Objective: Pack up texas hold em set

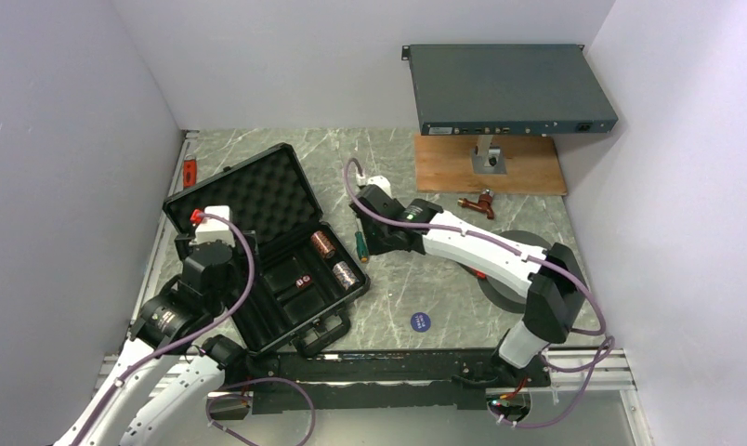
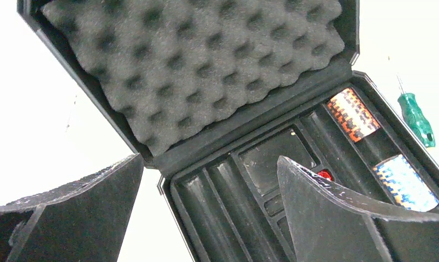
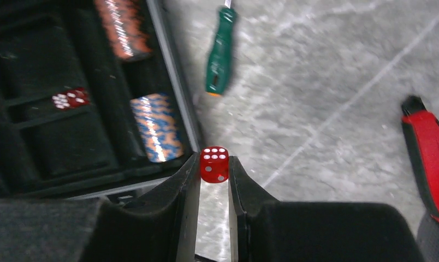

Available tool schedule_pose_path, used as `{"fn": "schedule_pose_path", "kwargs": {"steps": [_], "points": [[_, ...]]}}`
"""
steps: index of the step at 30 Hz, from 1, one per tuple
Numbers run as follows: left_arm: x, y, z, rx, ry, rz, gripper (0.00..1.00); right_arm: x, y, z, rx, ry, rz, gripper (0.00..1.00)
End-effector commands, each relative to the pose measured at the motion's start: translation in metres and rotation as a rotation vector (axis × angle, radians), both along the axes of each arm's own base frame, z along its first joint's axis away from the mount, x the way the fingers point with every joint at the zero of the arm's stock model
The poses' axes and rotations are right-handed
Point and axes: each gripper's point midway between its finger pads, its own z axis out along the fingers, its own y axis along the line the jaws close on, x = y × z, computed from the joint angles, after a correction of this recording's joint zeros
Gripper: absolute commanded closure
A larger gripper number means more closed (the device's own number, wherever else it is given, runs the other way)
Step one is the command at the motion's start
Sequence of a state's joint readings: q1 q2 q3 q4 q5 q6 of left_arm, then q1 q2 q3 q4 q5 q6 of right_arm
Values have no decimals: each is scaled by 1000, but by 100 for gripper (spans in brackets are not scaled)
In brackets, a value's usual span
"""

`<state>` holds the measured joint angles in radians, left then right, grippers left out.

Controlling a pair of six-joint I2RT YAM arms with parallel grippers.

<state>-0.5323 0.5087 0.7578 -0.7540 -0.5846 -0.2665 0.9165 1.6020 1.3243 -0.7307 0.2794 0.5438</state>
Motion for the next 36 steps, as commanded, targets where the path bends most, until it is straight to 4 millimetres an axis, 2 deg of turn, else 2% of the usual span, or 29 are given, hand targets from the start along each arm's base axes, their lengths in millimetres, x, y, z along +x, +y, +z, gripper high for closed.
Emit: {"fn": "schedule_pose_path", "kwargs": {"steps": [1, 7, 13, 16, 18, 20, 28, 36], "points": [[-9, 19, 13, -92, -38, 164, 1, -1, 45, 22, 61, -17, 89, 100], [-16, 18, 27, -163, -96, 150, 1, -11, 106, 35, 126, -13, 199, 100], [-27, 14, 44, -183, -206, 29, 1, -23, 150, 31, 152, 3, 271, 100], [-36, 25, 45, -200, -238, 64, 1, -31, 169, 26, 164, 9, 301, 100], [-45, 41, 42, -246, -249, 167, 1, -35, 178, 22, 163, 17, 314, 100], [-49, 46, 42, -263, -264, 194, 1, -40, 187, 18, 163, 24, 327, 100], [-49, 43, 43, -260, -264, 165, 1, -46, 207, 4, 166, 39, 339, 100], [-45, 38, 39, -236, -232, 148, 1, -53, 222, -18, 156, 76, 351, 100]]}}
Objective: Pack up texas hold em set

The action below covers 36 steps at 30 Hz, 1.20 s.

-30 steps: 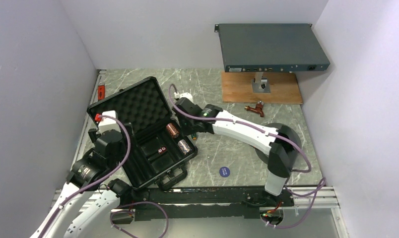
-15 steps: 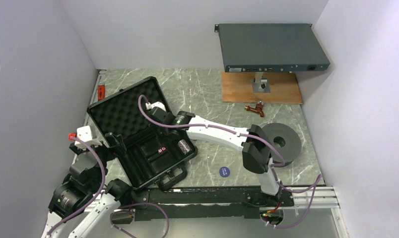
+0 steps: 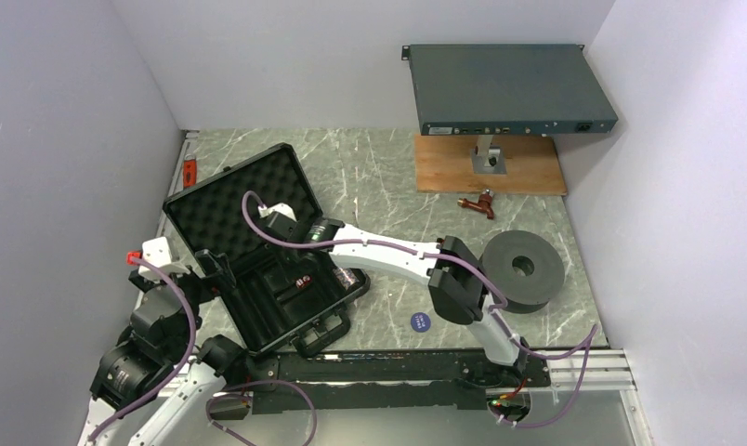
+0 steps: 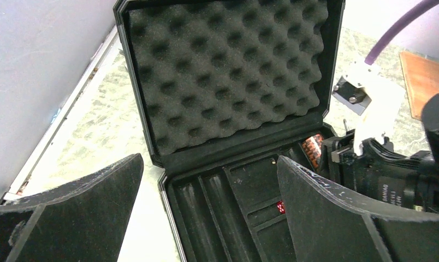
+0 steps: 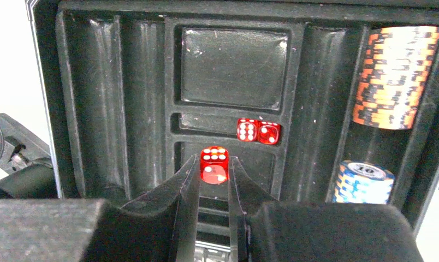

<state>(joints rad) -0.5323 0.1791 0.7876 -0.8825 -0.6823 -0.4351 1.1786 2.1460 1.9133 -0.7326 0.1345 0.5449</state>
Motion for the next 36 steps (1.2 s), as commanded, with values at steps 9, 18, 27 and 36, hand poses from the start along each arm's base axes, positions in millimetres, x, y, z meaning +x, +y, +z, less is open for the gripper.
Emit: {"fn": "schedule_pose_path", "kwargs": {"steps": [9, 18, 27, 36], "points": [[6, -3, -2, 24, 22, 0, 1, -5, 31, -9, 39, 16, 10, 100], [6, -3, -1, 23, 9, -3, 1, -5, 33, -24, 15, 22, 11, 100], [7, -3, -2, 26, 12, -4, 1, -5, 34, -35, 5, 30, 8, 100], [6, -3, -1, 25, 12, -3, 1, -3, 33, -46, -10, 27, -7, 100]]}}
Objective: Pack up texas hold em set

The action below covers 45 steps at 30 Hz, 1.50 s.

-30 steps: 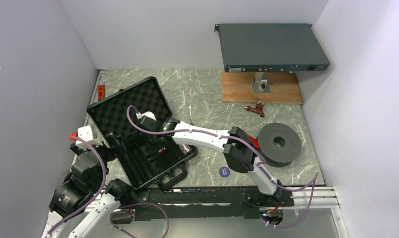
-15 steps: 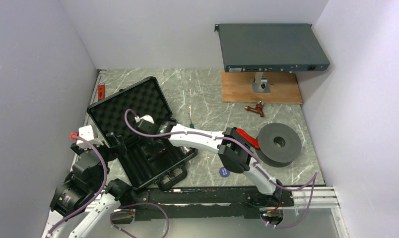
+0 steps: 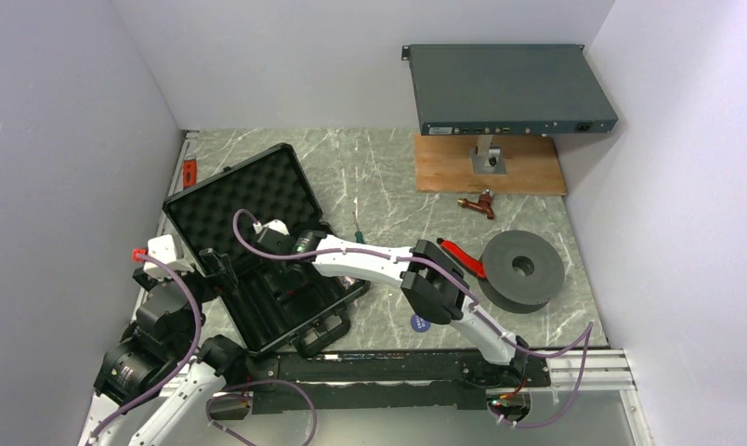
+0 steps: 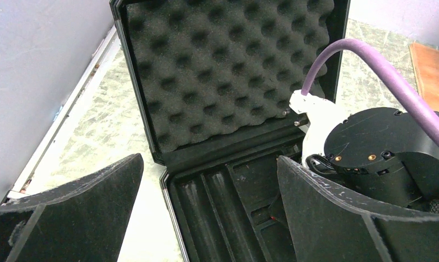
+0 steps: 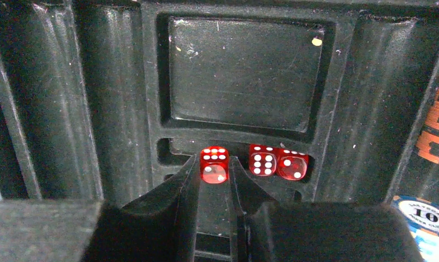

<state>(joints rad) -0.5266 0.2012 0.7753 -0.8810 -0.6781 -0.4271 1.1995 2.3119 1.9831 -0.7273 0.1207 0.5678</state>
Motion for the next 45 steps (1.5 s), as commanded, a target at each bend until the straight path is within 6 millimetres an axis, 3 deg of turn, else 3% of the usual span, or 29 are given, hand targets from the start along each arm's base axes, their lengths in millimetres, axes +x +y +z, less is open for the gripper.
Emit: {"fn": "schedule_pose_path", "kwargs": {"steps": [1, 26, 33, 36, 45], "points": [[3, -1, 6, 0, -19, -3, 1, 6, 15, 12, 60, -28, -19, 100], [2, 0, 6, -3, -27, 1, 1, 7, 12, -3, 23, -31, -46, 100], [2, 0, 7, -6, -29, 0, 1, 8, 15, 5, 41, -31, -58, 85], [2, 0, 7, -5, -29, 1, 1, 7, 15, 8, 48, -26, -64, 70], [2, -1, 6, -3, -27, -3, 1, 6, 21, 24, 91, -31, -56, 47]]}}
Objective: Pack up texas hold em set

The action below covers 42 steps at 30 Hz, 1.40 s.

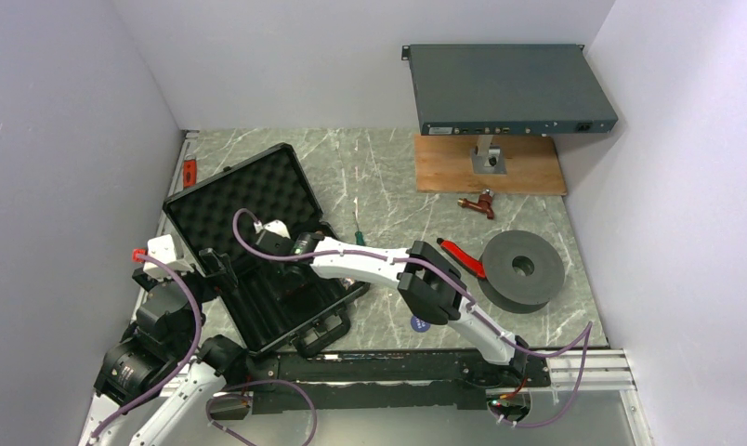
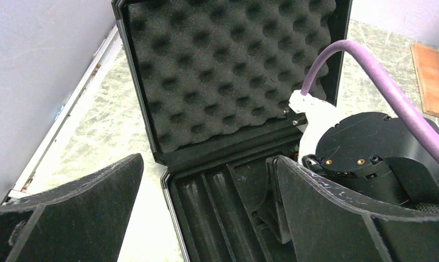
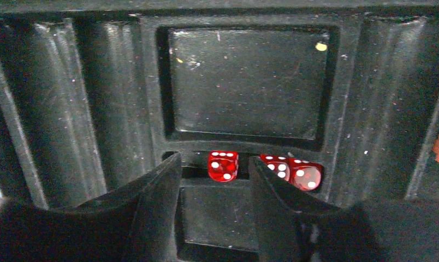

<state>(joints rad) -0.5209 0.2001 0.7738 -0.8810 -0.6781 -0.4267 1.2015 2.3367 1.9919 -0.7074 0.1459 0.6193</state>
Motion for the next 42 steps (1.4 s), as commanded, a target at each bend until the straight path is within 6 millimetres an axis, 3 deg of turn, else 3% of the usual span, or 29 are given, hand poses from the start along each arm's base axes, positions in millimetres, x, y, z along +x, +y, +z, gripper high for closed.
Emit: {"fn": "schedule_pose_path", "kwargs": {"steps": [1, 16, 23, 25, 31, 42], "points": [[2, -1, 7, -3, -28, -6, 1, 3, 16, 35, 87, -35, -1, 44], [3, -1, 6, 0, -18, -4, 1, -4, 23, 83, 179, -68, 34, 27], [3, -1, 5, 1, -12, 2, 1, 1, 13, 104, 190, -115, 7, 2], [3, 0, 5, 0, -9, 5, 1, 2, 8, 115, 203, -133, -7, 0], [4, -1, 3, 6, 1, 6, 1, 7, -22, 138, 208, -199, -66, 0], [9, -12, 2, 44, 22, -62, 1, 15, -102, 146, 126, -319, -229, 0]]}}
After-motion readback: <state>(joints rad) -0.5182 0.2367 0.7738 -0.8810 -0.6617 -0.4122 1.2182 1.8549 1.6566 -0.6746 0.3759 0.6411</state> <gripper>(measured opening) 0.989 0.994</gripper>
